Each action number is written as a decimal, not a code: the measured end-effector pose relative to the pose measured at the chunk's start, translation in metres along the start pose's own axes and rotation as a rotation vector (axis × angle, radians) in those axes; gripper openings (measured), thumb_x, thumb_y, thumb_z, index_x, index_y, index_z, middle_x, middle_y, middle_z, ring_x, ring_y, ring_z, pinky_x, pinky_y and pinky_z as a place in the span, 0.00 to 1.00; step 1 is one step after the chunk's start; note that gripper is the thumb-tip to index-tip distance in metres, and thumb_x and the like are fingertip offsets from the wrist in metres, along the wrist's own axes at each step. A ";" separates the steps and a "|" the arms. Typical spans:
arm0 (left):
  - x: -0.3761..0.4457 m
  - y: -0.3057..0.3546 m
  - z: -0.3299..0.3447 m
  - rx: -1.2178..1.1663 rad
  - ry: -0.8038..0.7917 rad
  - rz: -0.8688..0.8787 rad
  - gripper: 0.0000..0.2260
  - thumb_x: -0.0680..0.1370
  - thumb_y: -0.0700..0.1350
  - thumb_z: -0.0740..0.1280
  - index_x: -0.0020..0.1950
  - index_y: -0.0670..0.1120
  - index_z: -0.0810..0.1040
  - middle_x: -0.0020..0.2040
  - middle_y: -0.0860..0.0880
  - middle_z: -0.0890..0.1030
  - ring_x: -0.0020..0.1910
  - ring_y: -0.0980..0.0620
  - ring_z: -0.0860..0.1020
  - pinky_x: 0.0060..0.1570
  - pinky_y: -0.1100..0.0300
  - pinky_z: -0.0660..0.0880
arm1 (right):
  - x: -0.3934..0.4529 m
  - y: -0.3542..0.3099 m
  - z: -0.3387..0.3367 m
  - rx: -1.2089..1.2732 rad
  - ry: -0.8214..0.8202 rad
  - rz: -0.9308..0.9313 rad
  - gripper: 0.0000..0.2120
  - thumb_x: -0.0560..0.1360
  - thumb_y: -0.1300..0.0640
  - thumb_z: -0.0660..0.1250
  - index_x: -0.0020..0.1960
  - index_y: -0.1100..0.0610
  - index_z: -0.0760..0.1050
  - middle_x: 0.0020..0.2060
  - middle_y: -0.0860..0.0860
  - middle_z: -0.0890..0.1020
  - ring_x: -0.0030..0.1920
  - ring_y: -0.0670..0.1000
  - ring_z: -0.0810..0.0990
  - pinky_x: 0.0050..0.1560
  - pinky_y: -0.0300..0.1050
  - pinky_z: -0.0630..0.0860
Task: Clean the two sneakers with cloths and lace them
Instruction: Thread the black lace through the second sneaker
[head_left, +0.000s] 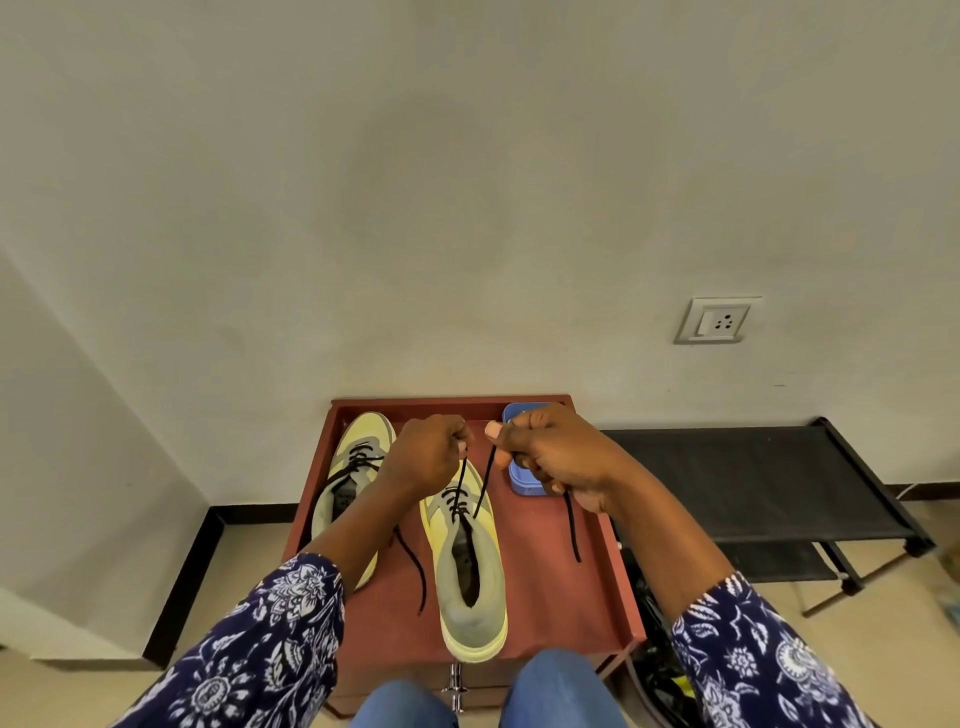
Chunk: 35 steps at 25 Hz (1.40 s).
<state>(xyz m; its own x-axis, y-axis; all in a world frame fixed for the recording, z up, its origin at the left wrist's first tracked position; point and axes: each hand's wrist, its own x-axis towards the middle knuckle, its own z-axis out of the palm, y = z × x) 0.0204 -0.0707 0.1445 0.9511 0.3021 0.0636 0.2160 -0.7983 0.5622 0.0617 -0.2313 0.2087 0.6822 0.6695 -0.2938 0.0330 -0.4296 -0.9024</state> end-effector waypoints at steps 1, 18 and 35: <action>-0.001 0.000 -0.001 -0.001 0.000 -0.004 0.07 0.77 0.36 0.60 0.47 0.39 0.78 0.37 0.50 0.75 0.38 0.51 0.74 0.28 0.73 0.59 | 0.000 0.000 0.000 -0.006 -0.007 -0.001 0.17 0.76 0.49 0.64 0.32 0.56 0.77 0.25 0.51 0.63 0.24 0.46 0.57 0.23 0.37 0.57; -0.019 0.026 -0.043 -0.016 -0.027 -0.070 0.07 0.77 0.37 0.62 0.48 0.40 0.80 0.47 0.43 0.83 0.42 0.52 0.77 0.40 0.65 0.68 | 0.001 -0.049 -0.008 -0.154 0.014 -0.077 0.18 0.76 0.50 0.64 0.33 0.58 0.78 0.24 0.52 0.65 0.22 0.48 0.59 0.23 0.37 0.58; -0.019 0.087 -0.140 0.123 0.096 0.059 0.07 0.77 0.38 0.63 0.50 0.40 0.80 0.49 0.43 0.83 0.49 0.49 0.79 0.46 0.61 0.69 | -0.023 -0.150 -0.028 -0.438 0.113 -0.251 0.18 0.78 0.51 0.62 0.42 0.64 0.80 0.28 0.52 0.65 0.26 0.47 0.59 0.22 0.34 0.58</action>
<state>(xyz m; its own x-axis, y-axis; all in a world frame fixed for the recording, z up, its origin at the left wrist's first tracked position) -0.0099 -0.0727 0.3074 0.9386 0.2968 0.1756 0.1914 -0.8719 0.4506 0.0612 -0.1993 0.3599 0.6878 0.7254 -0.0274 0.4921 -0.4937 -0.7170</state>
